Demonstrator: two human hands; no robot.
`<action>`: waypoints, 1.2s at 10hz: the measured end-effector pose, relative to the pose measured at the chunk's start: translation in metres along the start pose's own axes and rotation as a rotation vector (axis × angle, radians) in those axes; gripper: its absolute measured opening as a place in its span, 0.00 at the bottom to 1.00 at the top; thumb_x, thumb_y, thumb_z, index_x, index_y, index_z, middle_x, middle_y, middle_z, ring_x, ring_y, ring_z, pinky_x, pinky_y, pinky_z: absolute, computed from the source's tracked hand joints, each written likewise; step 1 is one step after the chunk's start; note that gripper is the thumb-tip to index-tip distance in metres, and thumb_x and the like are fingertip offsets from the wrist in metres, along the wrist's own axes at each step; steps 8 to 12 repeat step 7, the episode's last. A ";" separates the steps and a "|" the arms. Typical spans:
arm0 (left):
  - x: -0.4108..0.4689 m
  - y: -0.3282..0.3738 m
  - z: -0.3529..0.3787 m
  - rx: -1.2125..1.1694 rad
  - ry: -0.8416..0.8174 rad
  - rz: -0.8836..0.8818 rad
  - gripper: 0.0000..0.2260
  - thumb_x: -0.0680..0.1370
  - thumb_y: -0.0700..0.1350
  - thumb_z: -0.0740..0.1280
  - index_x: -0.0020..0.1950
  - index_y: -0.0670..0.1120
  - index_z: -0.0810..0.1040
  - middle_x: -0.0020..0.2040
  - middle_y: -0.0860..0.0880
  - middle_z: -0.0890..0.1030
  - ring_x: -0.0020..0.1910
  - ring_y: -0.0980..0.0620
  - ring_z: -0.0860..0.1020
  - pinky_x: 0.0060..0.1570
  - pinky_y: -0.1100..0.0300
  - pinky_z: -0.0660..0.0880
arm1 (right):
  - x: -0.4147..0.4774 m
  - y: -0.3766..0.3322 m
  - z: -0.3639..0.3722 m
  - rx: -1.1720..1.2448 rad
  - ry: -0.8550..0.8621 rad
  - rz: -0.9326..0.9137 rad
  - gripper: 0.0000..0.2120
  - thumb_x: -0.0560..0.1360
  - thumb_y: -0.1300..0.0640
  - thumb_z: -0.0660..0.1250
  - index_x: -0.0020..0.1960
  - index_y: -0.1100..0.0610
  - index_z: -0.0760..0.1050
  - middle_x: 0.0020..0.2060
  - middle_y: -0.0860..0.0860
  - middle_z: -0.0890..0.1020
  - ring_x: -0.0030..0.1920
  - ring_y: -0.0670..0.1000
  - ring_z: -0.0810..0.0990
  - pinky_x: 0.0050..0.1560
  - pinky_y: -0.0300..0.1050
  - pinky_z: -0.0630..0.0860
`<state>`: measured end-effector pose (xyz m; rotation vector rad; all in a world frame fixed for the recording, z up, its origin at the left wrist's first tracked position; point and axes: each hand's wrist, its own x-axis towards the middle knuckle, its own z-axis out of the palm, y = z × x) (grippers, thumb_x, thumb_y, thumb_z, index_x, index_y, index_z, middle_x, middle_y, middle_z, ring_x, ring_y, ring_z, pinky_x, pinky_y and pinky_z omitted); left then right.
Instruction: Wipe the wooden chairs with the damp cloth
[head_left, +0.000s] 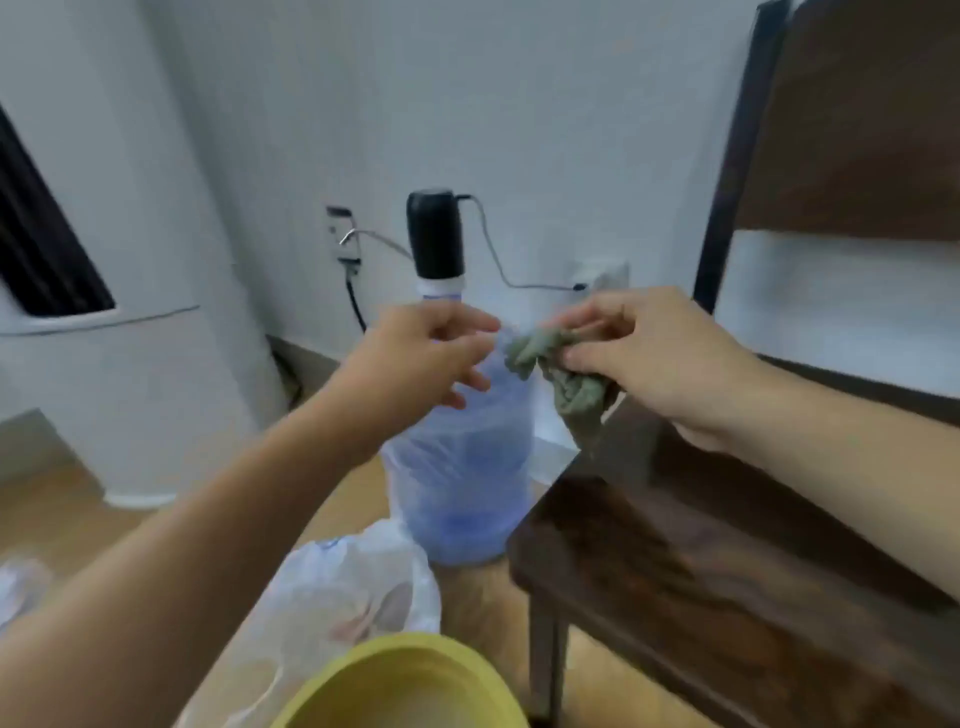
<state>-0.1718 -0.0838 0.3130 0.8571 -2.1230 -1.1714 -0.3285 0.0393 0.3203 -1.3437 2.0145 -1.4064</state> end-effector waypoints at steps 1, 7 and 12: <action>-0.056 -0.060 -0.059 0.009 0.031 -0.107 0.07 0.79 0.42 0.68 0.54 0.48 0.84 0.45 0.47 0.87 0.35 0.51 0.85 0.29 0.61 0.77 | -0.016 -0.019 0.077 -0.245 -0.135 -0.176 0.13 0.72 0.67 0.71 0.47 0.50 0.86 0.38 0.49 0.87 0.39 0.45 0.85 0.43 0.37 0.82; -0.236 -0.254 -0.020 0.165 -0.515 -0.668 0.14 0.79 0.45 0.60 0.63 0.48 0.78 0.45 0.52 0.79 0.35 0.56 0.83 0.29 0.60 0.78 | -0.153 0.181 0.315 -0.482 -0.459 0.443 0.19 0.73 0.69 0.61 0.42 0.46 0.80 0.52 0.52 0.82 0.46 0.55 0.83 0.42 0.47 0.82; -0.236 -0.254 -0.020 0.165 -0.515 -0.668 0.14 0.79 0.45 0.60 0.63 0.48 0.78 0.45 0.52 0.79 0.35 0.56 0.83 0.29 0.60 0.78 | -0.153 0.181 0.315 -0.482 -0.459 0.443 0.19 0.73 0.69 0.61 0.42 0.46 0.80 0.52 0.52 0.82 0.46 0.55 0.83 0.42 0.47 0.82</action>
